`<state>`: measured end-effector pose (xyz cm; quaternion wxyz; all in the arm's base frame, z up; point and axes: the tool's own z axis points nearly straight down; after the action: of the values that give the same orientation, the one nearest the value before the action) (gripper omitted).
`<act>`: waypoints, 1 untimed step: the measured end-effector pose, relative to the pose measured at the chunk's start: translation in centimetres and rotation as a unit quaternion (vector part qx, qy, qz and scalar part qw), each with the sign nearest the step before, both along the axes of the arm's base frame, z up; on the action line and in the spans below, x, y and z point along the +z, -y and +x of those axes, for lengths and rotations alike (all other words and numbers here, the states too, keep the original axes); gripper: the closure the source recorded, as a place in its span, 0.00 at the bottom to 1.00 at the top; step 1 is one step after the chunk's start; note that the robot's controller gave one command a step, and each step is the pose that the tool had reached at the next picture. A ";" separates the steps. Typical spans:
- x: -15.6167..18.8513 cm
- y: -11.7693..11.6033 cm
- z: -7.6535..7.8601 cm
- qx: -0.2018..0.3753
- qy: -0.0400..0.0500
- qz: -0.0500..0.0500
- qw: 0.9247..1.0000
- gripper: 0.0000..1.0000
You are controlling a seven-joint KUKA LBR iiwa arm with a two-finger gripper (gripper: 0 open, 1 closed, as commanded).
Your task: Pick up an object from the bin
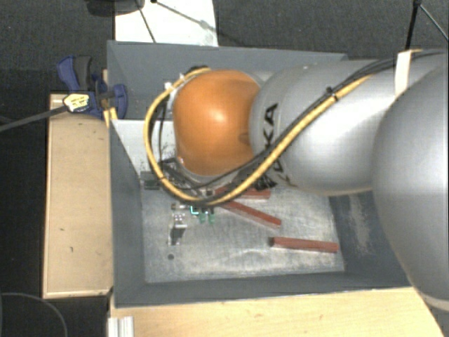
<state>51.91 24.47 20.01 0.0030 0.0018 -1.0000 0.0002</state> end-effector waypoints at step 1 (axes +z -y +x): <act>0.5 0.1 0.2 -0.002 0.004 0.001 1.000 0.00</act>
Offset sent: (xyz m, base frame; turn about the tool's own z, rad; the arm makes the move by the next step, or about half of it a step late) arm 0.0368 -0.0578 -0.0962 -0.0101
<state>52.13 24.34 20.46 -0.0010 -0.0006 -1.0000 -0.0007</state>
